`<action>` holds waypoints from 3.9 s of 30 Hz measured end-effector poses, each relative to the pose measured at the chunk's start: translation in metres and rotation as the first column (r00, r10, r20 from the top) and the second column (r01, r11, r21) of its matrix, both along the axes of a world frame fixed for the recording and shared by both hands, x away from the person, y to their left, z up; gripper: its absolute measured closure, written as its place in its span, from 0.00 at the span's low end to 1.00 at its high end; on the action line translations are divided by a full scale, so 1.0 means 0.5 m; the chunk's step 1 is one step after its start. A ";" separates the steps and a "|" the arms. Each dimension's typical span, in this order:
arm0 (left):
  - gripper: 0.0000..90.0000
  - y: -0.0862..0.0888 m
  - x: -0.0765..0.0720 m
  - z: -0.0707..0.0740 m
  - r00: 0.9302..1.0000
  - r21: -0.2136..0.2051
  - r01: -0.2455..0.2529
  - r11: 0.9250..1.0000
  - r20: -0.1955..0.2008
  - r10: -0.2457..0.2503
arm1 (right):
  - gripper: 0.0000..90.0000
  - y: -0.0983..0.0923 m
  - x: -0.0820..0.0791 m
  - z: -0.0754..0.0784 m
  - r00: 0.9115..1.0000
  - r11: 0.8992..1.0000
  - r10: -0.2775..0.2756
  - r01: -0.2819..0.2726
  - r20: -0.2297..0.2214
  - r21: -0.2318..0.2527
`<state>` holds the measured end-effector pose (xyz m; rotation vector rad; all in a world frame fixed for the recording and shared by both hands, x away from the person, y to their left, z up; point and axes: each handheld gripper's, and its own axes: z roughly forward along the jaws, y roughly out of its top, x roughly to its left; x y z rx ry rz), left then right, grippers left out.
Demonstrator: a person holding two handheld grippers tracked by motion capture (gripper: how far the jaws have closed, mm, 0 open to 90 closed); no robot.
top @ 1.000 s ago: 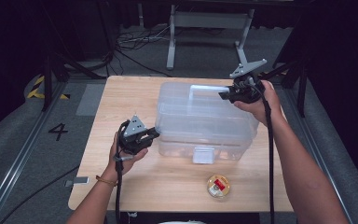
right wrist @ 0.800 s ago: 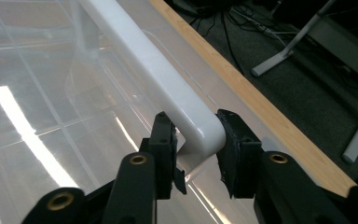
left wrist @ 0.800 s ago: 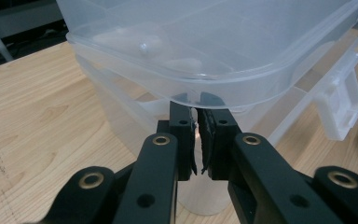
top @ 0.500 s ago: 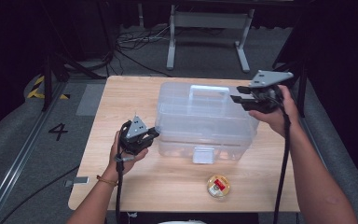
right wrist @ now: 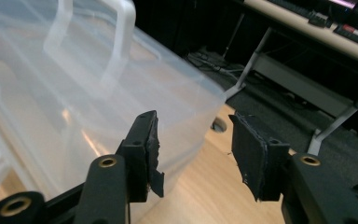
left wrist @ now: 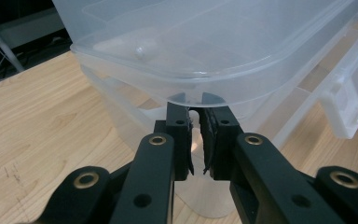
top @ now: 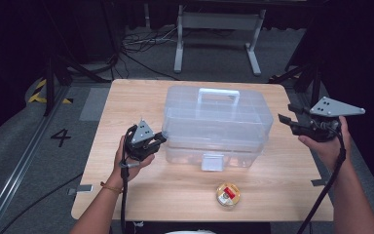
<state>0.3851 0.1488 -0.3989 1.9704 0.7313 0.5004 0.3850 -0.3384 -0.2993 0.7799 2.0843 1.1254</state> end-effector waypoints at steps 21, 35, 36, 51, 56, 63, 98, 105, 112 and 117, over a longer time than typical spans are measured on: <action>0.91 -0.001 0.011 0.010 1.000 0.001 -0.010 1.000 0.010 0.010 | 0.56 0.004 0.000 -0.164 0.995 0.996 0.064 -0.068 -0.072 -0.055; 0.87 0.000 0.011 0.008 1.000 0.005 -0.009 1.000 0.015 0.009 | 0.58 0.017 -0.004 -0.172 0.998 0.998 0.056 -0.055 0.027 -0.035; 0.87 0.001 0.011 0.008 1.000 0.004 -0.007 1.000 0.014 0.007 | 0.58 0.016 -0.005 -0.172 0.998 0.998 0.053 -0.052 0.038 -0.028; 0.79 0.007 -0.011 -0.006 0.998 0.054 0.068 0.996 0.006 -0.068 | 0.72 0.033 -0.017 -0.152 0.982 0.998 0.025 -0.034 0.188 0.043; 0.75 -0.005 -0.021 -0.004 0.992 0.070 0.128 0.989 0.009 -0.129 | 0.77 0.043 -0.018 -0.144 0.972 0.999 0.021 -0.031 0.232 0.040; 0.71 -0.011 -0.023 -0.008 0.992 0.081 0.129 0.988 -0.001 -0.129 | 0.79 0.045 -0.014 -0.134 0.968 0.998 -0.008 -0.007 0.253 0.060; 0.61 -0.075 -0.022 0.002 0.963 0.155 0.261 0.953 0.022 -0.267 | 0.86 0.065 0.044 -0.071 0.960 0.989 -0.133 0.111 0.247 0.100; 0.60 -0.092 -0.009 -0.005 0.957 0.204 0.288 0.936 -0.019 -0.291 | 0.87 0.070 0.056 -0.057 0.958 0.987 -0.148 0.130 0.244 0.090; 0.58 -0.108 0.002 -0.020 0.949 0.263 0.315 0.912 -0.064 -0.309 | 0.89 0.073 0.064 -0.053 0.952 0.984 -0.167 0.146 0.255 0.100; 0.59 -0.123 0.008 -0.028 0.944 0.272 0.329 0.904 -0.079 -0.320 | 0.89 0.075 0.071 -0.054 0.944 0.979 -0.188 0.160 0.271 0.124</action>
